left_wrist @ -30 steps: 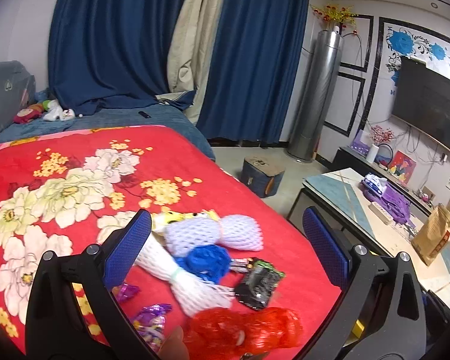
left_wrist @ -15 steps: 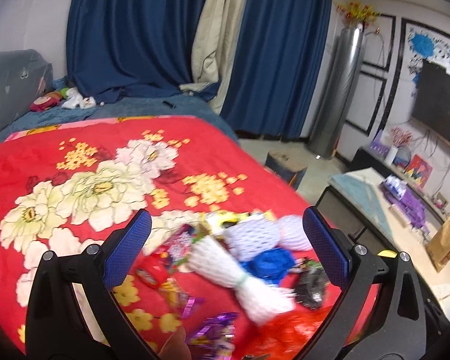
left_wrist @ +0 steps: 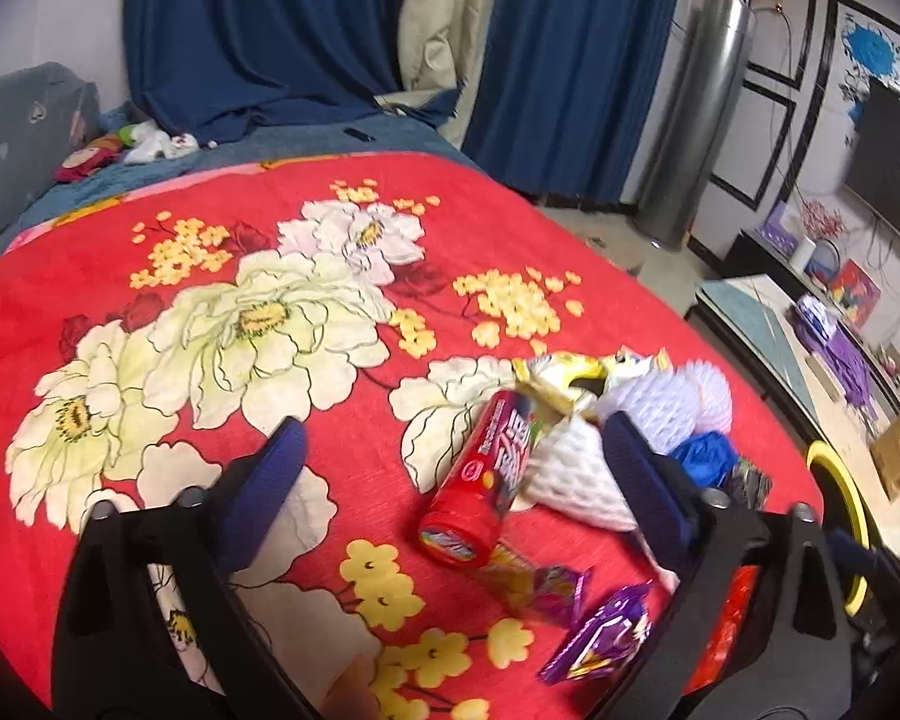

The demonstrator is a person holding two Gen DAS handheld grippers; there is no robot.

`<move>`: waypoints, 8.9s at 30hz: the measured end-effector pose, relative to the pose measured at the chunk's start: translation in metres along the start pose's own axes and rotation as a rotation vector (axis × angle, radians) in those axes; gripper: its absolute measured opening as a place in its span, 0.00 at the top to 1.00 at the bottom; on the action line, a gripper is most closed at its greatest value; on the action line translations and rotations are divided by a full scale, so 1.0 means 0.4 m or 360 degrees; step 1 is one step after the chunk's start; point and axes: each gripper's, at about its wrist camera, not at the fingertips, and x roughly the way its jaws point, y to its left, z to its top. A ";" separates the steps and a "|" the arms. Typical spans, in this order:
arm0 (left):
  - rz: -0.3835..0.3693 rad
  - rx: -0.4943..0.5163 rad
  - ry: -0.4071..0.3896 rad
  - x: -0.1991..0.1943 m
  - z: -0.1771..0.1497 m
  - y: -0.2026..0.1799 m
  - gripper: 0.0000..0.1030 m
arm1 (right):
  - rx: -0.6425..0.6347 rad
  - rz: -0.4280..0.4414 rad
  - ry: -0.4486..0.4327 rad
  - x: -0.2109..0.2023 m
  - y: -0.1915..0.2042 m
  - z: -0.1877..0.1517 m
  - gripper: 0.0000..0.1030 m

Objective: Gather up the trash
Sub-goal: 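Grasp the red plastic bags with the right gripper while the left gripper grasps the red candy tube, then carry the red bags and red candy tube together over the yellow bin, then open the right gripper over the bin while the left gripper releases the candy tube, then move both tools back over the foam nets and wrappers on the bedspread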

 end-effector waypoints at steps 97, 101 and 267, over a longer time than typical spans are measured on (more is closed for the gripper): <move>-0.0540 0.0226 -0.0043 -0.094 -0.012 -0.218 0.76 | 0.0091 0.0076 -0.0263 -0.176 -0.135 0.052 0.69; -0.0563 0.0263 -0.0037 -0.096 -0.022 -0.251 0.76 | 0.0104 0.0053 -0.0290 -0.193 -0.156 0.054 0.69; -0.0610 0.0350 -0.0069 -0.020 -0.095 -0.556 0.10 | 0.0263 -0.0590 -0.0493 -0.350 -0.372 -0.031 0.06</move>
